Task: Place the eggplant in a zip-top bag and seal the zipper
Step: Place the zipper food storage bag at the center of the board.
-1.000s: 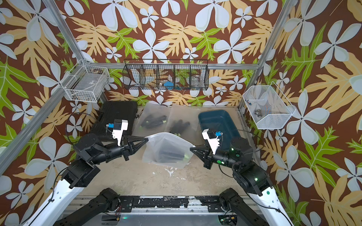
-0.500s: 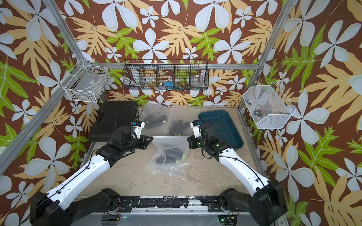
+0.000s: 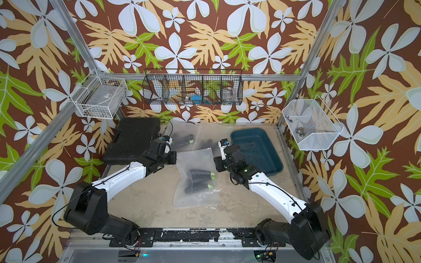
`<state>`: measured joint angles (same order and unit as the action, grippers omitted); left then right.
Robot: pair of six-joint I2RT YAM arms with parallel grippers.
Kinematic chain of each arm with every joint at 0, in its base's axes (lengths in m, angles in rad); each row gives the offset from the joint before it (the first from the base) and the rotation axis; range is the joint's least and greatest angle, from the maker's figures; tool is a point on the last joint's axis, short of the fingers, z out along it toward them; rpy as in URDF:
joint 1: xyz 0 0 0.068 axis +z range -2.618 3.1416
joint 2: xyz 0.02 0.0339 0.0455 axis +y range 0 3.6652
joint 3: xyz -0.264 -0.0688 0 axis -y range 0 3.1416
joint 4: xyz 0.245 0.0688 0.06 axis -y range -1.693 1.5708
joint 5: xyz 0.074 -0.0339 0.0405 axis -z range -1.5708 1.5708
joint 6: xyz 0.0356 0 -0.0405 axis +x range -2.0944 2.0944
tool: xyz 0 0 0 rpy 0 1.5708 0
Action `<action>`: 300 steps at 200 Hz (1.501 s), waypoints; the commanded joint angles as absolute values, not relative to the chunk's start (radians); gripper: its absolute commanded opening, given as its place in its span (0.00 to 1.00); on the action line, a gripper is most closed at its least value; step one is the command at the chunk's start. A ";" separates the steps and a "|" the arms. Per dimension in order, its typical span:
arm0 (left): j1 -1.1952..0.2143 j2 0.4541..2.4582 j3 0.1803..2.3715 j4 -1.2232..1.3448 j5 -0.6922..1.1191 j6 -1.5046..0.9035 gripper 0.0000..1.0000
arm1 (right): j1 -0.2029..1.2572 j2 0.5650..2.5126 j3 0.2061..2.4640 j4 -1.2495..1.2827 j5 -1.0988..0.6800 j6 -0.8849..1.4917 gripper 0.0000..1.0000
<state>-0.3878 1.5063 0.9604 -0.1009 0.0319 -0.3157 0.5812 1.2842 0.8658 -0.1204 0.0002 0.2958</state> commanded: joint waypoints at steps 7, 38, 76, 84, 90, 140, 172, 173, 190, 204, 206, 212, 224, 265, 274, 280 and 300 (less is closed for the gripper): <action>-0.388 1.540 0.982 -0.052 0.081 -0.300 0.00 | 0.606 1.379 0.846 0.017 -0.081 0.288 0.53; -0.388 1.546 0.959 -0.030 0.142 -0.302 0.01 | 0.637 1.508 0.872 0.039 -0.091 0.282 0.52; -0.388 1.589 0.976 -0.037 0.151 -0.291 0.03 | 0.675 1.550 0.822 0.056 -0.096 0.294 0.50; -0.388 1.600 0.985 -0.035 0.148 -0.287 0.03 | 0.684 1.546 0.800 0.057 -0.100 0.298 0.49; -0.387 1.610 0.994 -0.036 0.145 -0.286 0.04 | 0.693 1.542 0.780 0.058 -0.102 0.302 0.49; -0.387 1.669 1.051 -0.075 0.083 -0.249 0.06 | 0.880 1.481 0.675 0.025 -0.093 0.383 0.46; -0.383 1.677 1.057 -0.115 0.067 -0.245 0.06 | 1.016 1.473 0.667 -0.012 -0.041 0.449 0.46; -0.383 1.676 1.056 -0.116 0.067 -0.245 0.06 | 1.017 1.473 0.667 -0.013 -0.039 0.449 0.46; -0.383 1.662 1.034 -0.127 0.065 -0.258 0.04 | 1.025 1.466 0.659 -0.024 -0.006 0.472 0.46; -0.383 1.654 1.015 -0.132 0.058 -0.266 0.02 | 1.020 1.451 0.656 -0.031 0.035 0.467 0.46; -0.383 1.654 1.013 -0.132 0.054 -0.267 0.02 | 1.019 1.449 0.657 -0.034 0.038 0.465 0.46; -0.383 1.658 1.011 -0.138 0.042 -0.269 0.02 | 1.011 1.445 0.662 -0.045 0.050 0.459 0.46; -0.382 1.672 1.015 -0.153 0.024 -0.268 0.03 | 0.991 1.440 0.677 -0.070 0.058 0.445 0.46; -0.380 1.669 1.037 -0.142 0.015 -0.262 0.44 | 0.905 1.332 0.723 -0.133 0.070 0.410 0.52; -0.380 1.643 1.048 -0.132 0.016 -0.261 0.63 | 0.865 1.298 0.734 -0.146 0.072 0.405 0.55; -0.380 1.626 1.058 -0.129 0.018 -0.257 0.72 | 0.840 1.275 0.741 -0.153 0.081 0.400 0.58; -0.380 1.562 1.088 -0.117 0.013 -0.233 1.00 | 0.706 1.221 0.772 -0.178 0.083 0.394 0.70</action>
<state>-0.3824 1.6218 1.0588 -0.1593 0.0265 -0.2619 0.8154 1.2675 0.7406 -0.1280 0.0532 0.4133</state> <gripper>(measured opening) 0.924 0.651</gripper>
